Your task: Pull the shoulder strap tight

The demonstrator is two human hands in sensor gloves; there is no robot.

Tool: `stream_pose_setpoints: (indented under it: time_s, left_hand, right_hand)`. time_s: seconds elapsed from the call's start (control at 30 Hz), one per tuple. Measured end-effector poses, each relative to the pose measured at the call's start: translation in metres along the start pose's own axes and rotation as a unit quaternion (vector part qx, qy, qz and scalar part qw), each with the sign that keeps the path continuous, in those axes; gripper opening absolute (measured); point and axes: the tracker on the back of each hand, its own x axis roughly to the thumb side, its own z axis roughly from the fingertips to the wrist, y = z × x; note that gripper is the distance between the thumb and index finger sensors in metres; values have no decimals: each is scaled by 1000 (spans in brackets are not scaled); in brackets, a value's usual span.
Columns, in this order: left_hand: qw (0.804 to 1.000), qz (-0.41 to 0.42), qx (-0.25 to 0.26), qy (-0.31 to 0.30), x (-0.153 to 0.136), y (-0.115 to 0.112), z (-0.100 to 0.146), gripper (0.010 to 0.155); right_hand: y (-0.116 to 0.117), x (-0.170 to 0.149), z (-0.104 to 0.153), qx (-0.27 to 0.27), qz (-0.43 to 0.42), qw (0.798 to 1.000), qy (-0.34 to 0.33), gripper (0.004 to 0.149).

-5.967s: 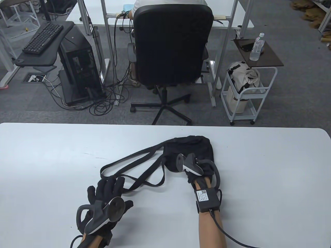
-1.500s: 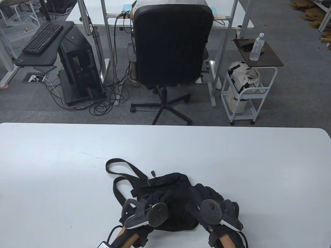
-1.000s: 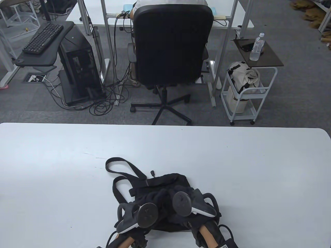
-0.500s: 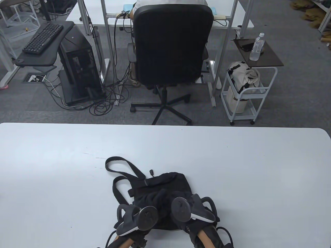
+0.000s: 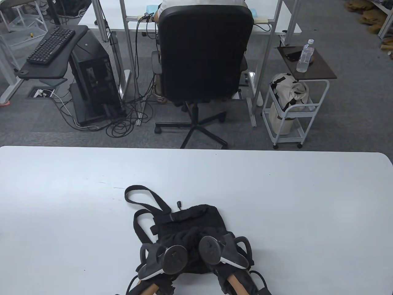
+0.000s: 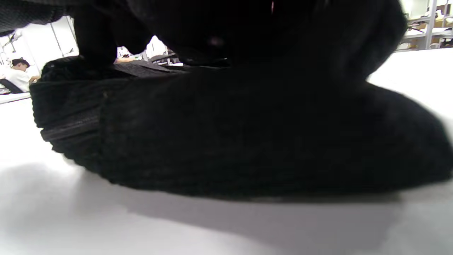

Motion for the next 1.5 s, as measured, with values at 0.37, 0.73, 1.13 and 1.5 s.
stream_pose_setpoints:
  time_s: [0.37,0.73,1.13,1.5]
  left_hand:
    - [1000,14,-10,13,-6,-2,1,75]
    - [1000,16,4,-9,-4,-2,4,76]
    - [998,-55,-20,-30,2,-5,4,70]
    - [994,-92,16,-49,5,7,8,63]
  right_hand:
    - [-13,-6,13,-76,-27,997,-20,41]
    - [-4,-39,5,115,-318,939,-63,68]
    - [-5,-26,-2,96,-291,950,-62,36]
    - [-15,-35,6,65,-256,960,-90,35]
